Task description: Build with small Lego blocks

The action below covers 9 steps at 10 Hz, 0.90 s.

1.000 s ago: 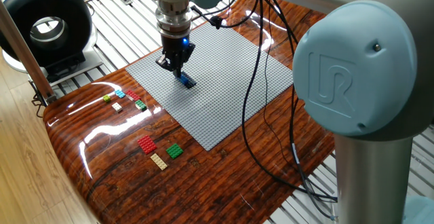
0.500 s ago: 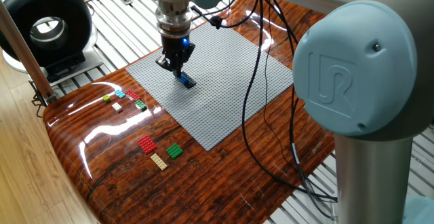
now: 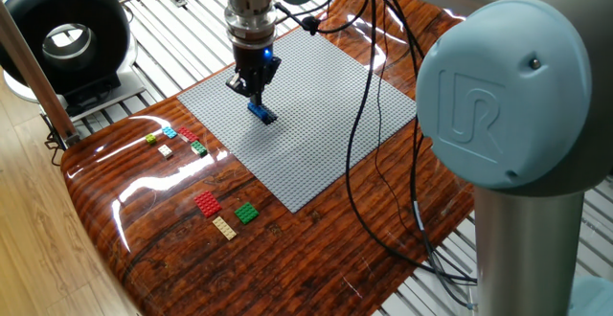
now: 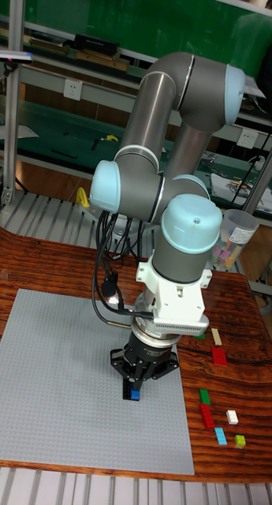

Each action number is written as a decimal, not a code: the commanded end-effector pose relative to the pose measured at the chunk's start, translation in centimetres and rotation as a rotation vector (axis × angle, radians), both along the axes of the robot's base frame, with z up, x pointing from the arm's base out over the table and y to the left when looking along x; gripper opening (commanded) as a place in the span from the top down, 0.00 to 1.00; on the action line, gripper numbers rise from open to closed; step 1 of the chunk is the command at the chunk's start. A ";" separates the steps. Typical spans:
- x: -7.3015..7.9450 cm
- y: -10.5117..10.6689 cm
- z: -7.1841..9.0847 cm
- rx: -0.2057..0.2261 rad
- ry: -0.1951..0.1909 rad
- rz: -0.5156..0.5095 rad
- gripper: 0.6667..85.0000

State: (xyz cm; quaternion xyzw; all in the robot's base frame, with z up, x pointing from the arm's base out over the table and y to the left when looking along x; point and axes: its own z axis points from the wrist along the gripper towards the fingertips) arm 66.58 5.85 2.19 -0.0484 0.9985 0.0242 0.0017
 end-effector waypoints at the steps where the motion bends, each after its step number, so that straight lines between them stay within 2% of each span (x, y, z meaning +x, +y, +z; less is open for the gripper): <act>1: 0.1 0.1 0.1 0.009 -0.002 -0.006 1.00; 9: 0.5 0.4 -0.3 0.008 -0.011 -0.003 1.00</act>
